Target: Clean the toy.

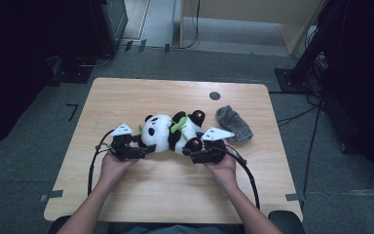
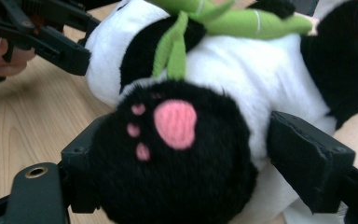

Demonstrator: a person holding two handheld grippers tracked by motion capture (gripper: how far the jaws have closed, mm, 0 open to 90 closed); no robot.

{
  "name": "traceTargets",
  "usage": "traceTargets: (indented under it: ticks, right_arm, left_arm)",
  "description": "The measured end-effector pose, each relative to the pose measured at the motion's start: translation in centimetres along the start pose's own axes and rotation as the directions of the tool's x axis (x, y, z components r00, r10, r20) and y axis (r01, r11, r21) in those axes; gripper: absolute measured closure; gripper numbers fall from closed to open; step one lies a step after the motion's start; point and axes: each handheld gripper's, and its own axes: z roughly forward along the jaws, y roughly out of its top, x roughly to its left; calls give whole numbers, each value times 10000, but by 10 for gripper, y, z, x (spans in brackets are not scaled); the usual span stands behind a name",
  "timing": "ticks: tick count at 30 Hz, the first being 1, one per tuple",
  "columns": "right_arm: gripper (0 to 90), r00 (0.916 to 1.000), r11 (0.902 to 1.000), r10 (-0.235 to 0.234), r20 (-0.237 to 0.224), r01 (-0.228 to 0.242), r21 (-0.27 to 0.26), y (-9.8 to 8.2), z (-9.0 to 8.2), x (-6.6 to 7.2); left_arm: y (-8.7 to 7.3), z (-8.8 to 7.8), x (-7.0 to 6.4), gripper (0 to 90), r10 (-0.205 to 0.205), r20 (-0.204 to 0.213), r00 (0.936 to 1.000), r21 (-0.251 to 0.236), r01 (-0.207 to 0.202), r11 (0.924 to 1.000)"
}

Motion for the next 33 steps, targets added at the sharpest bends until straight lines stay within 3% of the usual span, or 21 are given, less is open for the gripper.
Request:
traceTargets:
  ticks: [1, 5, 7, 9, 11, 13, 15, 20, 22, 24, 26, 27, 30, 33]
  right_arm:
    - [262, 9998, 9999, 159, 76, -158, -40, -3, 1, -1]
    - [292, 9993, 9992, 384, -41, -384, -130, -5, 1, -6]
    - [318, 9994, 9992, 350, -59, -351, -173, -4, 2, -8]
    - [390, 9979, 9979, 645, -41, -645, -68, -1, 2, -10]
    - [508, 9983, 9979, 546, 224, -553, 323, 9, -1, -11]
    - [559, 9978, 9984, 409, 520, -429, 380, 19, -4, -12]
    - [584, 9967, 9961, 748, 326, -762, 453, 23, -4, -18]
    - [623, 9821, 9813, 1884, 71, -1886, 399, 33, -9, -34]
    - [636, 9778, 9775, 2097, 37, -2098, 225, 38, -15, -37]
    - [636, 9759, 9759, 2174, 181, -2176, 129, 42, -21, -37]
    - [635, 9734, 9736, 2283, 203, -2284, 26, 46, -28, -37]
    - [634, 9702, 9703, 2420, 147, -2420, -67, 48, -32, -38]
    - [633, 9631, 9621, 2684, -181, -2690, -444, 51, -44, -36]
    - [629, 9611, 9608, 2723, -463, -2742, -404, 56, -52, -30]
  left_arm:
    - [0, 0, 0, 223, 0, 23, 10000, -1, 0, 10000]
    - [0, 2, -1, 228, -8, -18, 10000, -77, 8, 10000]
    - [1, 3, 0, 229, -342, 130, 9993, -185, 345, 9992]
    - [3, 1, 2, 234, -513, 197, 9985, -204, 517, 9985]
    - [6, -1, 4, 249, -937, 522, 9942, -414, 959, 9945]
    - [7, 0, 4, 248, -832, 534, 9951, -444, 856, 9953]
    - [8, 0, 3, 240, -466, 342, 9983, -435, 481, 9979]
    - [15, -5, 4, 194, -683, 912, 9935, -893, 764, 9931]
    - [16, -7, 3, 168, -446, 764, 9961, -1020, 523, 9934]
    - [16, -9, 0, 142, 65, 537, 9985, -981, -12, 9952]
    - [14, -11, -1, 138, 531, 530, 9972, -918, -481, 9946]
    - [13, -14, -1, 135, 540, 535, 9971, -1037, -483, 9934]
    - [10, -22, 0, 129, 573, 613, 9965, -1543, -472, 9869]
    - [10, -27, -4, 105, 1031, 533, 9932, -1906, -912, 9774]
